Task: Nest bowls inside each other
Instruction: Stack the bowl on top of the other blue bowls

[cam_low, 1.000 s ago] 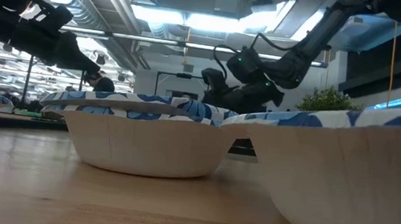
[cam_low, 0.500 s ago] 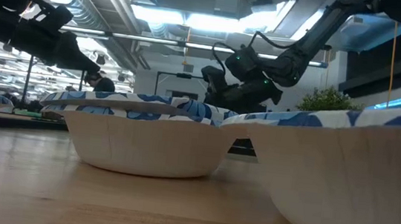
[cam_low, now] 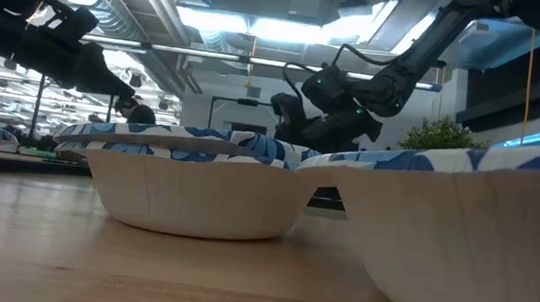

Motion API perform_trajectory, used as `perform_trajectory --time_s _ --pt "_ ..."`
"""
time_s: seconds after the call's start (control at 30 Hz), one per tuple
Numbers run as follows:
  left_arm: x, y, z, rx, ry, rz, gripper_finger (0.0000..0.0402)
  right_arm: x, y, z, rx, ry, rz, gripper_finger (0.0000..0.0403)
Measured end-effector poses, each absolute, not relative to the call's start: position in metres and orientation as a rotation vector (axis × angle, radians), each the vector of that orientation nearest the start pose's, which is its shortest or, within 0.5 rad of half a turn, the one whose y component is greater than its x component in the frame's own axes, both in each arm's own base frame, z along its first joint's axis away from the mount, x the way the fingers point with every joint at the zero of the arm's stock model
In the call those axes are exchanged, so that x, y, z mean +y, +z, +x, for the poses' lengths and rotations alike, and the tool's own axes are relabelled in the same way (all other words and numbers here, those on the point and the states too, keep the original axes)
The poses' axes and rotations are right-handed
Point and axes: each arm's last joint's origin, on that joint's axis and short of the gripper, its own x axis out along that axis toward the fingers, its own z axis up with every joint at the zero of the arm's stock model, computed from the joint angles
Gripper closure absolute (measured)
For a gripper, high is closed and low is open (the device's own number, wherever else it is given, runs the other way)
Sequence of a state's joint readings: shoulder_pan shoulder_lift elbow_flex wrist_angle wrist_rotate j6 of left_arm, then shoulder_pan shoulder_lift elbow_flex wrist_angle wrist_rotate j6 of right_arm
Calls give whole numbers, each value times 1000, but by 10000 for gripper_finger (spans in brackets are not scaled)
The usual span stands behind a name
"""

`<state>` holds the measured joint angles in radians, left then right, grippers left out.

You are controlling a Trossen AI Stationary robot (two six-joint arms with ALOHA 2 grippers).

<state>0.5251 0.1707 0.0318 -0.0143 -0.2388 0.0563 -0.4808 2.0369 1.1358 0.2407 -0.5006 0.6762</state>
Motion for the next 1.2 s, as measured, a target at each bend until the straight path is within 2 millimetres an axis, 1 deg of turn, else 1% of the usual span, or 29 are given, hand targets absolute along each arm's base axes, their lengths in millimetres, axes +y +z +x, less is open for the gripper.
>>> perform_trajectory --time_s 0.17,0.23,0.3,0.43,0.53,0.6,0.7,0.77,0.83,0.97,1.0,1.2 --pt "59 159 88 177 758 31 319 -178 125 371 576 -207 983 230" --pt "59 159 88 177 758 31 319 -178 119 373 581 -190 1023 214" --pt "59 159 88 176 758 31 319 -179 109 375 580 -177 1054 201" --pt "59 159 88 177 761 31 319 -173 101 384 549 -124 1032 185" --pt "59 159 88 177 764 32 319 -169 102 389 515 -100 1004 181" --pt "59 159 88 176 764 32 319 -171 105 394 519 -105 1027 184" --pt "59 159 88 177 764 32 319 -172 106 396 577 -119 1036 202" --pt "59 159 88 177 764 32 319 -172 107 397 604 -122 1024 228" --pt "59 159 88 177 764 32 319 -172 107 397 608 -124 1021 266" --pt "59 159 88 177 764 32 319 -172 107 397 609 -120 1009 365" --pt "59 159 88 177 764 32 319 -172 107 397 611 -115 999 382" --pt "59 159 88 177 764 32 319 -170 107 397 616 -83 1002 396"
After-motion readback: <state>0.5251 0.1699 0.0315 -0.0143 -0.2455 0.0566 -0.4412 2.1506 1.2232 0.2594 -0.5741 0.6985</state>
